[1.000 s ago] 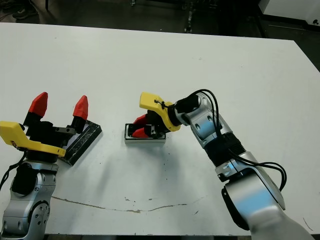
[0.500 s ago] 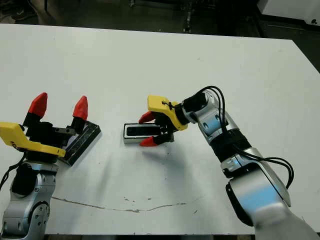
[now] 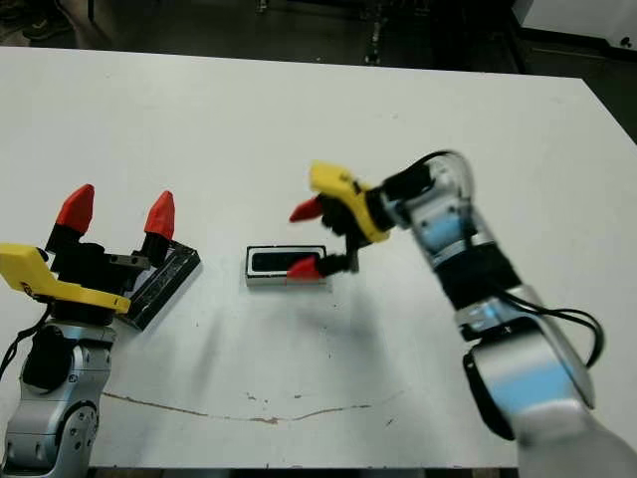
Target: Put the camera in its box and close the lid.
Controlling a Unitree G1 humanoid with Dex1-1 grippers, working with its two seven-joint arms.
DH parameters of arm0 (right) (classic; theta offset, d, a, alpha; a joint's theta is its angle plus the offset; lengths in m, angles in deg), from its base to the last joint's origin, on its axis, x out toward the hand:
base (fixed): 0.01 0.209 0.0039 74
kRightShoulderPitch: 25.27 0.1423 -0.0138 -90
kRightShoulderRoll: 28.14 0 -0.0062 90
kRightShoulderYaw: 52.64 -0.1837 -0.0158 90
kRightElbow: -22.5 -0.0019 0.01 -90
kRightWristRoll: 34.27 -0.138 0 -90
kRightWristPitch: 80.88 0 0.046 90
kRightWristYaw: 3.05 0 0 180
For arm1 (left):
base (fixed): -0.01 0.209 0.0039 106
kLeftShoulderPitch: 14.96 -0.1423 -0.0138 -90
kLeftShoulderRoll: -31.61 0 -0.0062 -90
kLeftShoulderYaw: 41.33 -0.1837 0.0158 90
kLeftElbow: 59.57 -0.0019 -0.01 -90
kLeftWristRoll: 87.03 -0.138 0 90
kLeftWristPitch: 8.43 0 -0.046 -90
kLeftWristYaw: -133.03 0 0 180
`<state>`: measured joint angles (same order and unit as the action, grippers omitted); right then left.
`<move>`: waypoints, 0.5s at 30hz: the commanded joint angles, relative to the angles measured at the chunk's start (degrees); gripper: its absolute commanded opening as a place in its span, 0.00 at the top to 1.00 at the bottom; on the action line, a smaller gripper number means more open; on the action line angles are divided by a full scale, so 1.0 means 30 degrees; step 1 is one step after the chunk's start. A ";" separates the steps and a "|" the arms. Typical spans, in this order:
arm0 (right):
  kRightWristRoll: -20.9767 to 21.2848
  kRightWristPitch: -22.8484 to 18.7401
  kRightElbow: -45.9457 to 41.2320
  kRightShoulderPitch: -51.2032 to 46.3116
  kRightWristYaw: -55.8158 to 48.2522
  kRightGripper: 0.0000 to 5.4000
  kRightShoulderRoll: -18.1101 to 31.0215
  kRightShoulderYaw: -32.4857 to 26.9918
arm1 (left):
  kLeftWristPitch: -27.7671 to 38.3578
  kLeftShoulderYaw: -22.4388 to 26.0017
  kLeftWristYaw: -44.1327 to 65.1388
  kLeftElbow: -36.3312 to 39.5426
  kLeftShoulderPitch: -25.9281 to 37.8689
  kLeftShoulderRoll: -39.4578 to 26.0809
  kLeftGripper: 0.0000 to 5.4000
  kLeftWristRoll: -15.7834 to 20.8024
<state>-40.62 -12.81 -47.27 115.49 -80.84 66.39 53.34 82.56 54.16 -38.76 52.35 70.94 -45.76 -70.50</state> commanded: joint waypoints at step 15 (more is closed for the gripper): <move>-0.6977 -0.1904 -1.1414 -1.1455 0.9322 0.00 0.0094 -0.9744 | -0.4106 0.0962 0.0075 0.2289 0.0106 -0.3331 0.00 -0.1910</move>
<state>-61.19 -20.20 -79.74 84.45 -55.52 67.78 25.68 71.97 56.81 -39.08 58.80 71.26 -54.59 -75.85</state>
